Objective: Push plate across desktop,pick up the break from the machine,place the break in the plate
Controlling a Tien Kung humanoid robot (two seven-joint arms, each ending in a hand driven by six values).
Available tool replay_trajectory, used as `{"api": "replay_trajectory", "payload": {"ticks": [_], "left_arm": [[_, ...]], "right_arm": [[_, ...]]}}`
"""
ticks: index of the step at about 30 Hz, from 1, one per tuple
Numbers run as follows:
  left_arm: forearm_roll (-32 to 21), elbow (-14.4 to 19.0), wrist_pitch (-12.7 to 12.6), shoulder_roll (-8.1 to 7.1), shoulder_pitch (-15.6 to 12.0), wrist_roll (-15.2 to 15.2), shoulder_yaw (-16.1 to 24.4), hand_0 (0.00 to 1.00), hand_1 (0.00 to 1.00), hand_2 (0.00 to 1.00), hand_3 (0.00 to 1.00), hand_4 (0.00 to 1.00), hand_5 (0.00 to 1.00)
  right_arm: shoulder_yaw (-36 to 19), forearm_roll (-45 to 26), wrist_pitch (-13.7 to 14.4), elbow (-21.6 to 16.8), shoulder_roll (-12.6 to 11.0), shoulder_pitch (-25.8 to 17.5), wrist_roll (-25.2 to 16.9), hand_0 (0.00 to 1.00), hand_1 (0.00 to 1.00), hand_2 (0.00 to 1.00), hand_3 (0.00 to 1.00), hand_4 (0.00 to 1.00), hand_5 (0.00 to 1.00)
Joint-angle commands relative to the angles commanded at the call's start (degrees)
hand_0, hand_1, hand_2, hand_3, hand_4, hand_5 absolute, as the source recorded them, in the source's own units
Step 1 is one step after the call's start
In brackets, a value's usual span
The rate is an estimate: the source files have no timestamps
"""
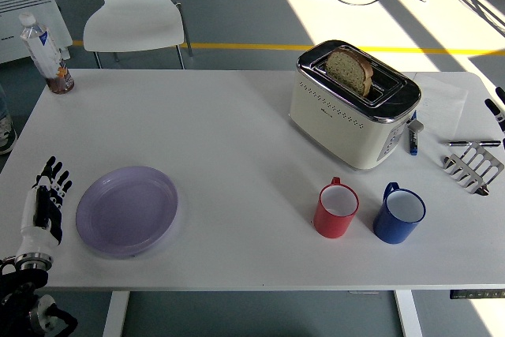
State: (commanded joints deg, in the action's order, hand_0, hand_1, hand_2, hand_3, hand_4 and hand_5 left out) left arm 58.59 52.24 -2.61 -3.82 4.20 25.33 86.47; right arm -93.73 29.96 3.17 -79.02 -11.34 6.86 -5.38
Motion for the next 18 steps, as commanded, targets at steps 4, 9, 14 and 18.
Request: {"api": "replay_trajectory", "payload": {"ticks": [4, 9, 14, 18], "left_arm": [[-0.1, -0.1, 0.2, -0.06, -0.2, -0.2, -0.6, 0.926, 0.954, 0.998, 0.982, 0.513, 0.998], [-0.3, -0.1, 0.3, -0.16, -0.4, -0.3, -1.2, 0.924, 0.954, 0.998, 0.981, 0.516, 0.998], [-1.2, 0.2, 0.3, -0.44, -1.1, -0.2, -3.4, 0.923, 0.953, 0.998, 0.979, 0.518, 0.998], [-1.7, 0.7, 0.2, -0.39, -1.9, 0.0, -4.8, 0.923, 0.953, 0.998, 0.979, 0.518, 0.998]], "right_arm": [[0.0, 0.0, 0.0, 0.0, 0.0, 0.0, 0.0, 0.784, 0.755, 0.759, 0.769, 0.508, 0.618], [-0.2, 0.0, 0.0, 0.0, -0.1, -0.2, 0.0, 0.783, 0.755, 0.758, 0.769, 0.507, 0.617], [-0.1, 0.0, 0.0, 0.0, -0.1, -0.3, 0.0, 0.783, 0.755, 0.758, 0.768, 0.507, 0.616], [-0.1, 0.0, 0.0, 0.0, -0.1, -0.5, 0.0, 0.783, 0.755, 0.758, 0.768, 0.507, 0.616]]}}
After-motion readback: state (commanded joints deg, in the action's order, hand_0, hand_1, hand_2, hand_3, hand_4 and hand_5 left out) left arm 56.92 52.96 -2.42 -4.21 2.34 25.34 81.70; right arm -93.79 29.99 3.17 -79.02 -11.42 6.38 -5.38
